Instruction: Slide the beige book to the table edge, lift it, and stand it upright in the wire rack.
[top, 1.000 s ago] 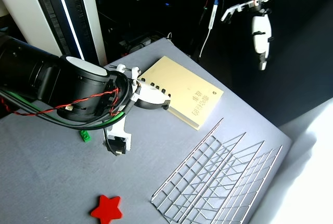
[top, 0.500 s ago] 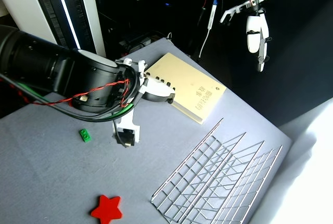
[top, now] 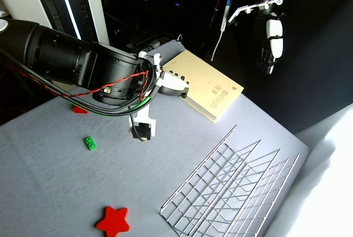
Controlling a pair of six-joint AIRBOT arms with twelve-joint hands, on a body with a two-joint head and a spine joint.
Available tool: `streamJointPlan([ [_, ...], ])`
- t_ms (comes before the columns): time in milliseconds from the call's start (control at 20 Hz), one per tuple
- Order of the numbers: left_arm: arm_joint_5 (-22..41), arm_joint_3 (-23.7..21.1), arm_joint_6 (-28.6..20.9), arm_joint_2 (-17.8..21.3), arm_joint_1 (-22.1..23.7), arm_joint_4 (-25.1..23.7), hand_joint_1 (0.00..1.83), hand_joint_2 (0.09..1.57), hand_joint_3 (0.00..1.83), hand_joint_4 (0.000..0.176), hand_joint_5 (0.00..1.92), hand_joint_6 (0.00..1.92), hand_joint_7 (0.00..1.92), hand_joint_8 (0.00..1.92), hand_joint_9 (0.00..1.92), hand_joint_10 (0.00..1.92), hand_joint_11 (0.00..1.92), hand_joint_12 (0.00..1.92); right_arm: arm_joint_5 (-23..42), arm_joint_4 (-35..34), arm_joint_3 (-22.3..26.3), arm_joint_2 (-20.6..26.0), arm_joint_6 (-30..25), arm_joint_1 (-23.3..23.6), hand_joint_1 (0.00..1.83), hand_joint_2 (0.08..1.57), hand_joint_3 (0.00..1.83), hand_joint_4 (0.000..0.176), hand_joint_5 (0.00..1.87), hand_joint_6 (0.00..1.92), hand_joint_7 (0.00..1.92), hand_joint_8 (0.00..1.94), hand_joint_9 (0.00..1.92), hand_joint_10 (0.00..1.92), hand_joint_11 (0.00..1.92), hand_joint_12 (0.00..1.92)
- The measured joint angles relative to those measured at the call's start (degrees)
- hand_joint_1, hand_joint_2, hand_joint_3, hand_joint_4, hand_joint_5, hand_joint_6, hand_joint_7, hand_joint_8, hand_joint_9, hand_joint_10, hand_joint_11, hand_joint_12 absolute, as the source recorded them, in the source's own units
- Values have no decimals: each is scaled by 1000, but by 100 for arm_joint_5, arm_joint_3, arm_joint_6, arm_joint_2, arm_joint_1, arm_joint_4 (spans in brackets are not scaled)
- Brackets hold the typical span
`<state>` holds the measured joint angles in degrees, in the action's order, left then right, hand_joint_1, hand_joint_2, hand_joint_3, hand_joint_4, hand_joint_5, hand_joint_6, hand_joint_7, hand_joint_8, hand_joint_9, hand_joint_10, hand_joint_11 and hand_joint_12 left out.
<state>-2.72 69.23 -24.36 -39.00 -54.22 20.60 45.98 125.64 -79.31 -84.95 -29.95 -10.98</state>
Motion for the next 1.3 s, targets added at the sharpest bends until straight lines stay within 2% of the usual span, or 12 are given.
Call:
streamJointPlan([
  [150,-651,98,175,35,131,260,83,1130,0,0,257,0,235,0,199,1,0,475,-70,-15,0,-66,15,-2,183,1156,1,0,284,1,306,4,298,6,0,804],
  [300,-850,203,179,57,256,450,76,1128,0,0,266,2,240,1,208,2,0,533,-157,-7,-2,-127,20,-2,194,1155,0,0,284,0,308,2,293,2,0,814],
  [400,-857,278,328,52,256,444,62,1132,1,0,272,3,242,2,209,2,0,557,-164,-26,0,-168,17,-2,210,1150,0,0,286,2,310,3,300,3,0,805],
  [450,-883,271,341,52,256,431,40,1138,2,0,238,0,219,0,191,0,0,511,-166,-24,-2,-184,17,-2,185,1153,0,0,282,0,310,1,295,1,0,786],
  [900,-800,136,332,17,345,409,50,1145,3,0,199,2,207,3,180,1,0,495,-258,-26,0,-326,17,-2,179,1164,1,0,261,0,283,4,279,3,0,739],
  [1000,-761,166,332,-20,308,404,30,1144,1,0,185,1,193,0,159,1,0,433,-278,-33,0,-350,17,-2,217,1152,0,0,287,6,299,5,290,3,0,775],
  [1150,-717,262,332,-66,295,402,58,1142,0,0,180,2,176,1,146,0,0,390,-310,-26,-2,-363,17,-2,147,1165,4,0,274,1,291,0,285,0,0,758],
  [1300,-649,280,332,-76,273,407,59,1145,0,0,178,0,178,1,160,3,0,414,-348,-28,0,-420,20,-2,187,1156,0,0,290,2,309,1,300,2,0,791],
])
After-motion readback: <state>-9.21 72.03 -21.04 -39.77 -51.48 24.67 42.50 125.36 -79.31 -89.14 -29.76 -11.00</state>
